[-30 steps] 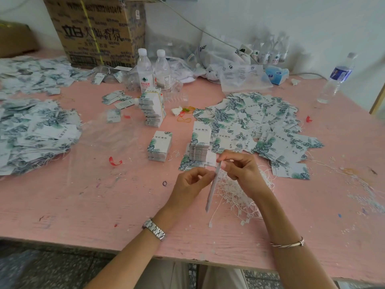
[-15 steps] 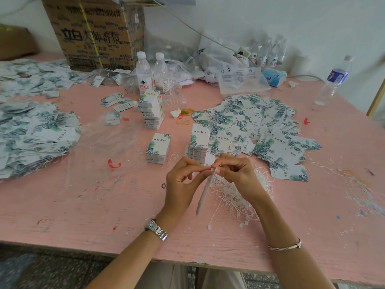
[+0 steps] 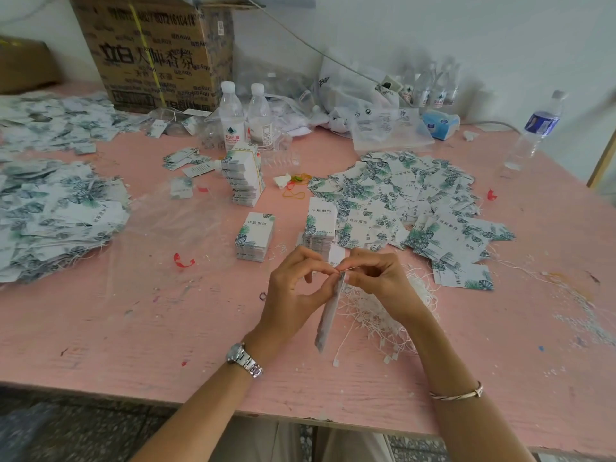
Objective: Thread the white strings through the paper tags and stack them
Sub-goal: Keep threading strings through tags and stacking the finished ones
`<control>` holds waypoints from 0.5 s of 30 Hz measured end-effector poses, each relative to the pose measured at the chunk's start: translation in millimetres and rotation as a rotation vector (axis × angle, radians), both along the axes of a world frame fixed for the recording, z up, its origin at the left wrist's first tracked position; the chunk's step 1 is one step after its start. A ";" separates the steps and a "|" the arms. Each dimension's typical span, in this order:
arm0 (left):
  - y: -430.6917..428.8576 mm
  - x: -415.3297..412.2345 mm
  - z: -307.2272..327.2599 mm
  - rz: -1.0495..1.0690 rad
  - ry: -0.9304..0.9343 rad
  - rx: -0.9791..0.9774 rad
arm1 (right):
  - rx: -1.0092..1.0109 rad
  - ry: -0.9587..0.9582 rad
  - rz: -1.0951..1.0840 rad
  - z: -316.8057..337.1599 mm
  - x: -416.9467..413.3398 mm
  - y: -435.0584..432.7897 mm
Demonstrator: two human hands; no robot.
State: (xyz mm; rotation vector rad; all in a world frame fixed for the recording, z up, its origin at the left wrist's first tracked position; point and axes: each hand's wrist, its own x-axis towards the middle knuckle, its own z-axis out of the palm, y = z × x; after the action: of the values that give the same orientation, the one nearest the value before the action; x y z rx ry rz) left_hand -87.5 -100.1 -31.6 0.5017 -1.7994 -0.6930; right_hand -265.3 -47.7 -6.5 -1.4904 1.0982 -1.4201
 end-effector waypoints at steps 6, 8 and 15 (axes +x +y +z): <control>3.8 0.8 5.7 0.023 0.089 0.082 | 0.129 -0.216 0.053 -2.4 -4.0 -3.3; 3.3 2.1 4.9 0.027 0.131 0.127 | 0.155 -0.326 0.018 -1.5 -7.8 -4.2; 0.2 3.8 1.6 0.013 0.153 0.218 | 0.124 -0.541 -0.186 0.2 -21.0 -5.7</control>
State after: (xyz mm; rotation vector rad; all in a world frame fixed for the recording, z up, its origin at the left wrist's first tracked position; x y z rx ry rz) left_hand -83.7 -99.9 -30.0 0.5885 -1.5856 -0.9002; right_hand -286.3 -53.4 -6.2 -0.8538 0.9715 -1.7153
